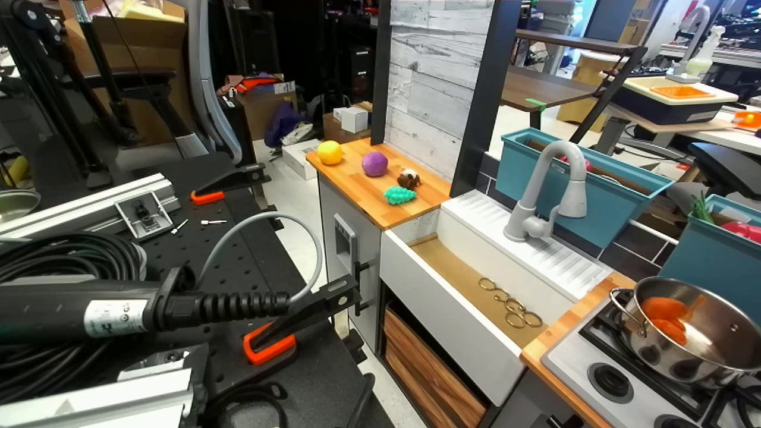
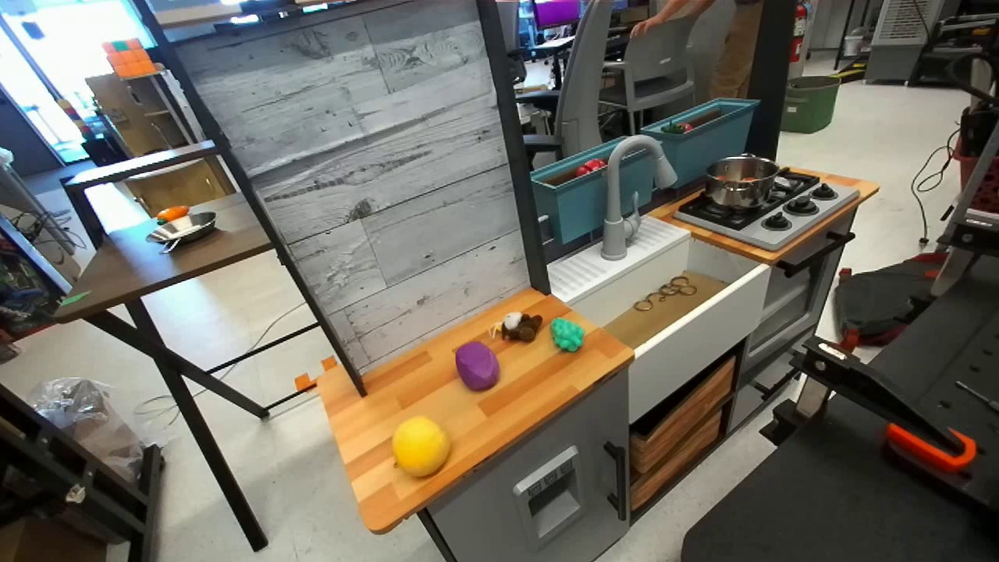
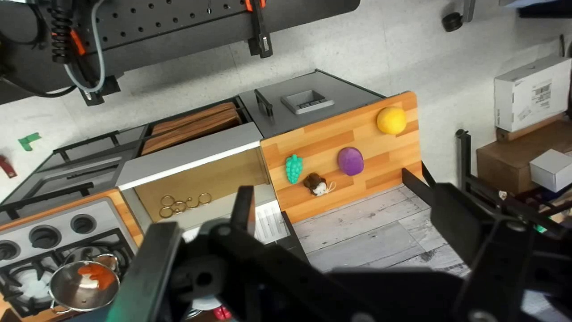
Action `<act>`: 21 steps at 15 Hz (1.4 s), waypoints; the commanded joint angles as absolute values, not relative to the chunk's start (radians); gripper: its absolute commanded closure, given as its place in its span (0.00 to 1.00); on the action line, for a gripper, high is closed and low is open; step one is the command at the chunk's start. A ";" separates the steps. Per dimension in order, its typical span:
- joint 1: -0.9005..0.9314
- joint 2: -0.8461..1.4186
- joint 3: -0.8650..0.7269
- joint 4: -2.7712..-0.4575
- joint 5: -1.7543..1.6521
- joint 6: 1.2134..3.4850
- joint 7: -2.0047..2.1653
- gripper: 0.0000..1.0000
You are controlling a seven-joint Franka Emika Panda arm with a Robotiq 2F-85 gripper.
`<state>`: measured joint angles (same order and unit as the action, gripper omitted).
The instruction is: Put the green plushy in the sink
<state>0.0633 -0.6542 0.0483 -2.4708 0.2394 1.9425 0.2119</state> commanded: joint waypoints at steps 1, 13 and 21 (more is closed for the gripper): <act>0.051 -0.654 0.058 -2.468 0.245 1.938 0.206 0.00; 0.058 -0.246 0.200 -2.379 0.179 2.145 0.321 0.00; 0.123 0.298 0.154 -2.162 -0.309 2.328 0.890 0.00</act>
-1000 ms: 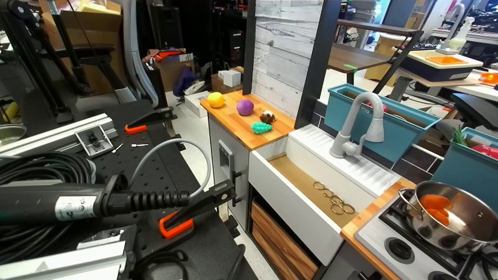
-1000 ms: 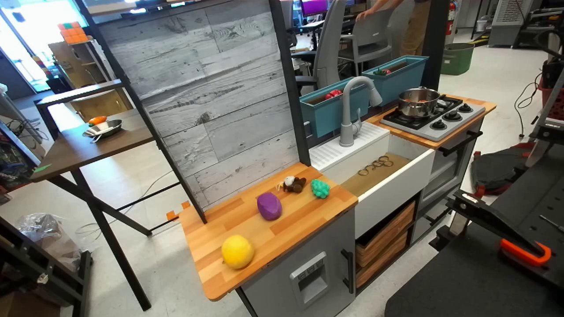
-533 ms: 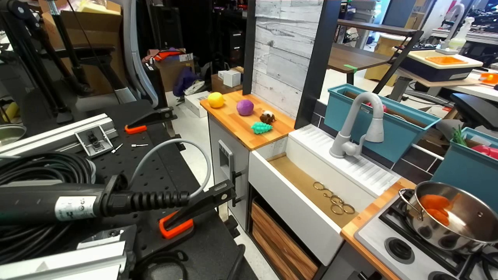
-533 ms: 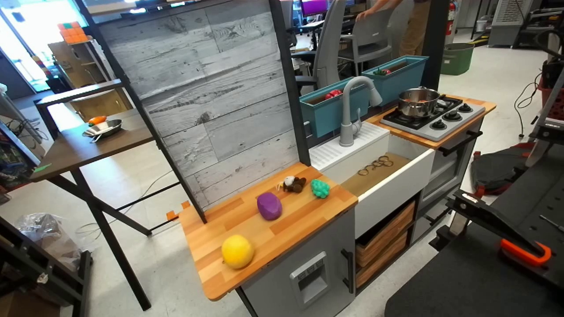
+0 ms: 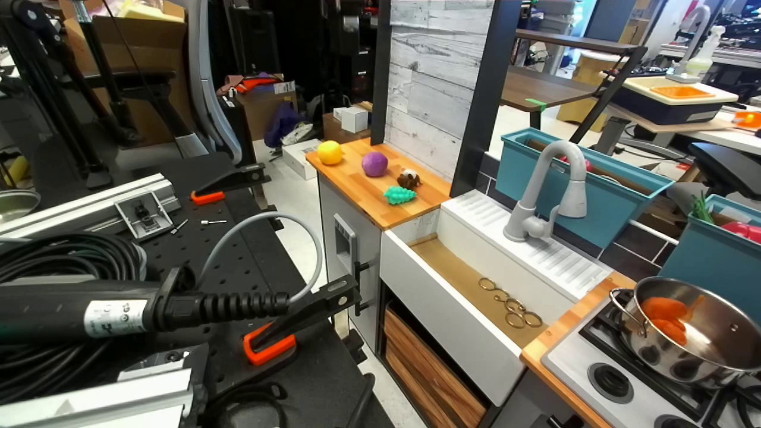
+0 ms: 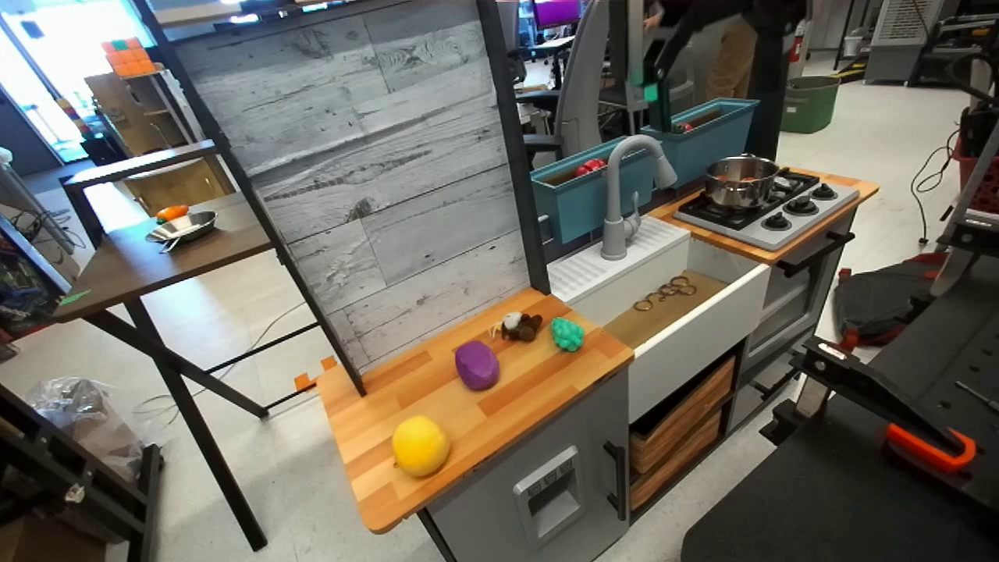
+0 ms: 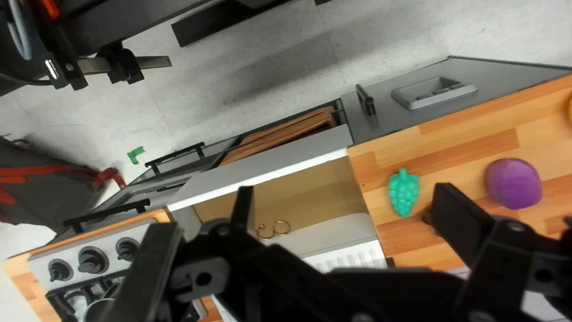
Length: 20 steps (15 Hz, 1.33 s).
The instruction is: Put the green plushy in the sink
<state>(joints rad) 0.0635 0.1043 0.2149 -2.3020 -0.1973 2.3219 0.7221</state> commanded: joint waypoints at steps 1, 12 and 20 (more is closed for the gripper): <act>0.149 0.366 0.126 -2.118 -0.321 2.342 0.952 0.00; 0.247 1.000 0.033 -1.504 0.056 2.331 1.186 0.00; 0.273 1.299 0.019 -1.103 0.075 2.201 1.260 0.00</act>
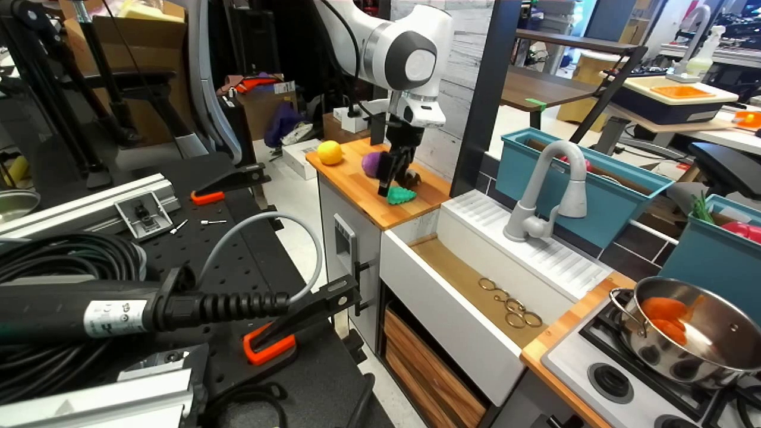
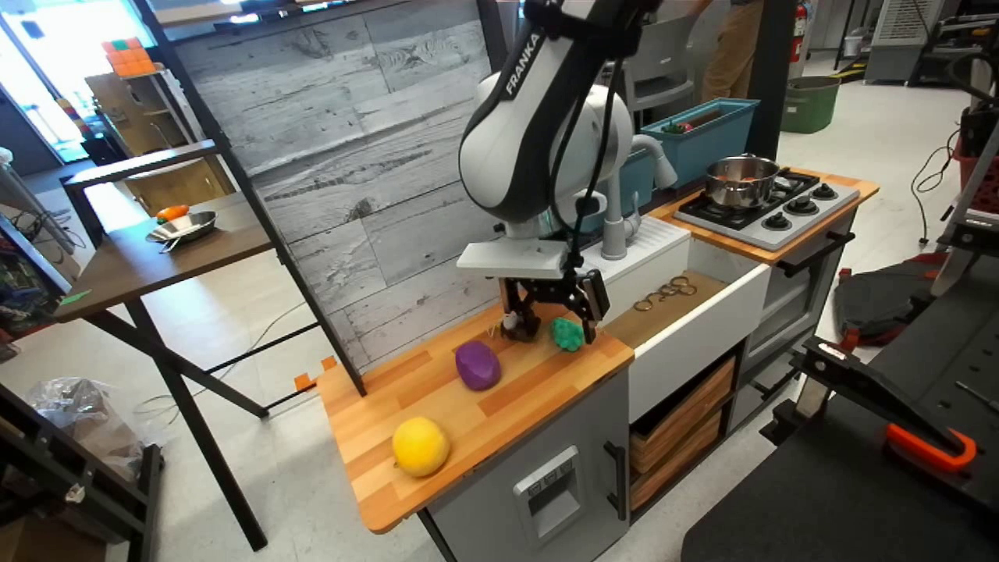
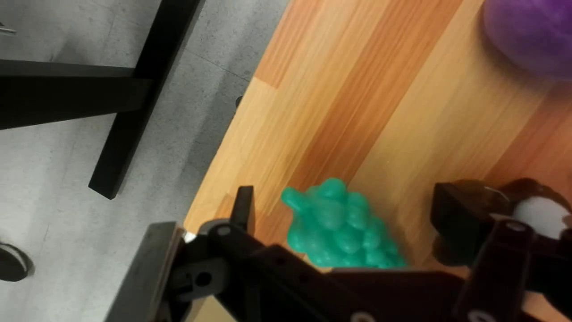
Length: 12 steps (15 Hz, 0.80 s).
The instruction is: Put the green plushy in the sink
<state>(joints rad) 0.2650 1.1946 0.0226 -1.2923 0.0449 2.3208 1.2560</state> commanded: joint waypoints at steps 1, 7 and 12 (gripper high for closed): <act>0.272 1.325 0.021 -1.055 0.073 2.165 1.257 0.00; 0.275 1.401 0.015 -0.909 0.056 2.044 1.255 0.35; 0.266 1.416 0.021 -0.859 0.060 1.953 1.247 0.73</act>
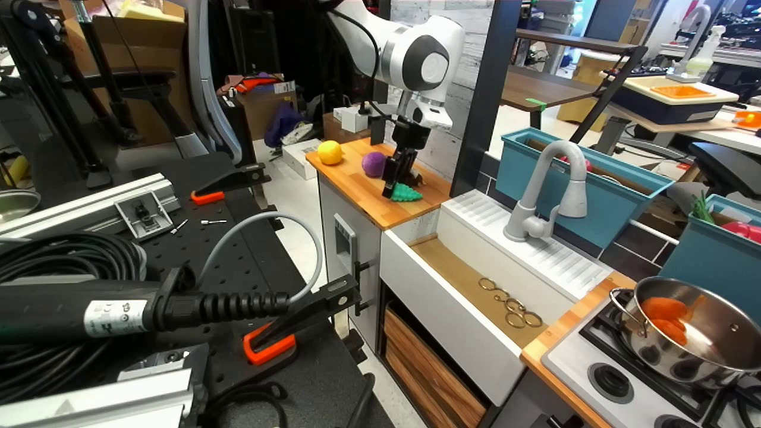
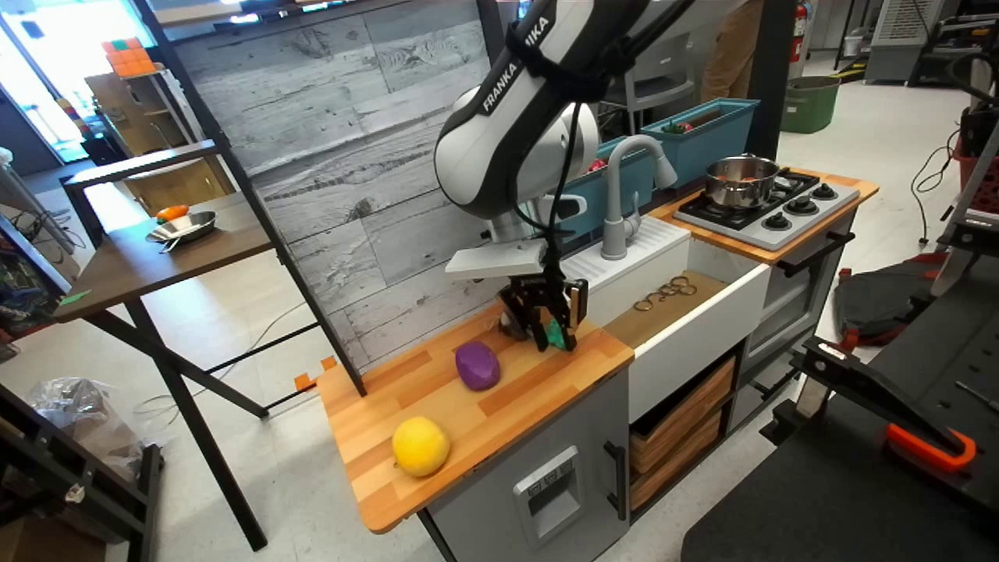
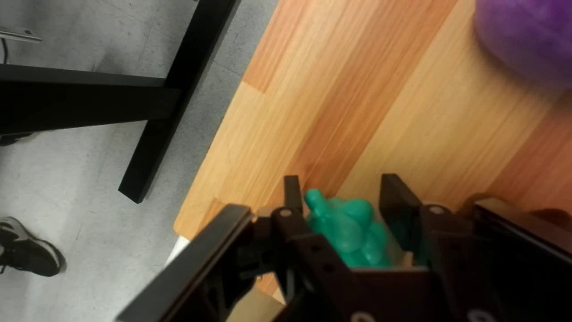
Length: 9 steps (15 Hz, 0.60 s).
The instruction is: Put the green plushy in the sink
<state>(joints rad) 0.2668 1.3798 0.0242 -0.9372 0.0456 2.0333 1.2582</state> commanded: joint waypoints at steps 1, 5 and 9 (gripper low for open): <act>0.264 1.413 0.022 -0.857 0.061 1.939 1.246 0.82; 0.243 1.355 0.034 -0.902 0.064 1.906 1.264 0.89; 0.221 1.298 0.029 -0.935 0.064 1.919 1.276 0.89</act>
